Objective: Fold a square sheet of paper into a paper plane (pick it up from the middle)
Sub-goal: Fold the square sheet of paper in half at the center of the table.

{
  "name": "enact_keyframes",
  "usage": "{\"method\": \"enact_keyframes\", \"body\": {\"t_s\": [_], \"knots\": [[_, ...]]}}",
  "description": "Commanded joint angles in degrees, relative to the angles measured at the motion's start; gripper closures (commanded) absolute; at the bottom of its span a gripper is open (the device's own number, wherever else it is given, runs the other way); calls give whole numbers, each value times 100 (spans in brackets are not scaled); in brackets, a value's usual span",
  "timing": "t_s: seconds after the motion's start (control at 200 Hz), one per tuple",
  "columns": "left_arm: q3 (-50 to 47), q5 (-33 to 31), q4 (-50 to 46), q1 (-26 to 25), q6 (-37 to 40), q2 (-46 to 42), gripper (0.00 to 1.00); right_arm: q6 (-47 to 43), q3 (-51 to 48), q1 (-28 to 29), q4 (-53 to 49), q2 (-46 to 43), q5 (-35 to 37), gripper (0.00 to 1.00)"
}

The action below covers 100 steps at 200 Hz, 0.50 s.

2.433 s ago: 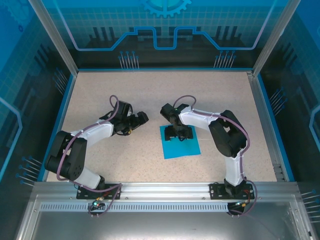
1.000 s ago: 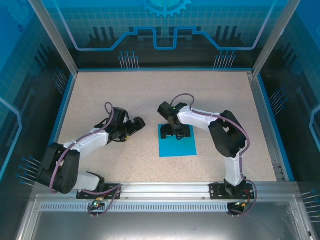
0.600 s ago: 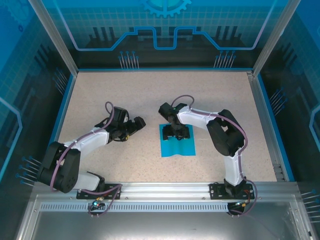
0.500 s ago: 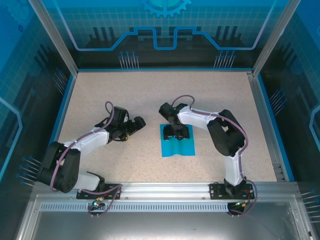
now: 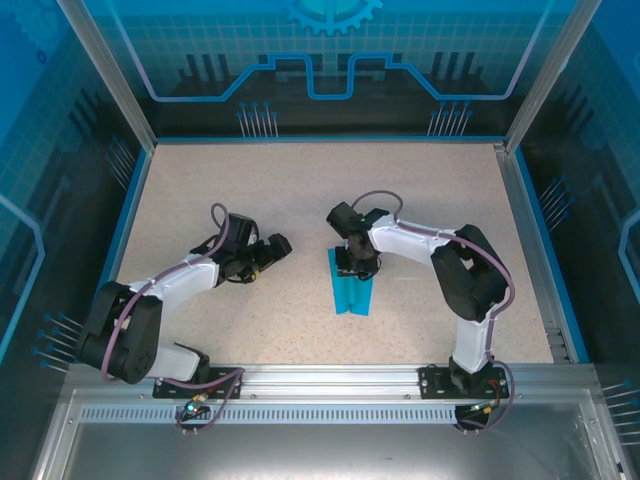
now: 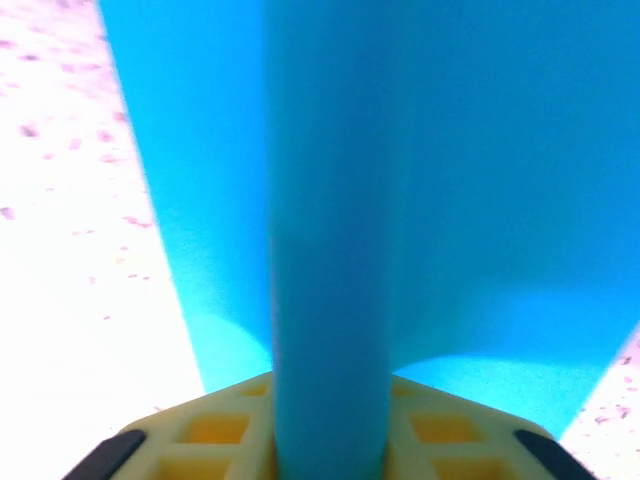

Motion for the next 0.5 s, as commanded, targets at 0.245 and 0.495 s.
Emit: {"method": "enact_keyframes", "body": {"t_s": [0.245, 0.495], "knots": [[4, 207, 113, -56, 23, -112, 1, 315, -636, -25, 1992, -1000, -1876, 78], [19, 440, 383, -56, 133, -67, 2, 208, -716, -93, 2200, -735, -1931, 76]]}}
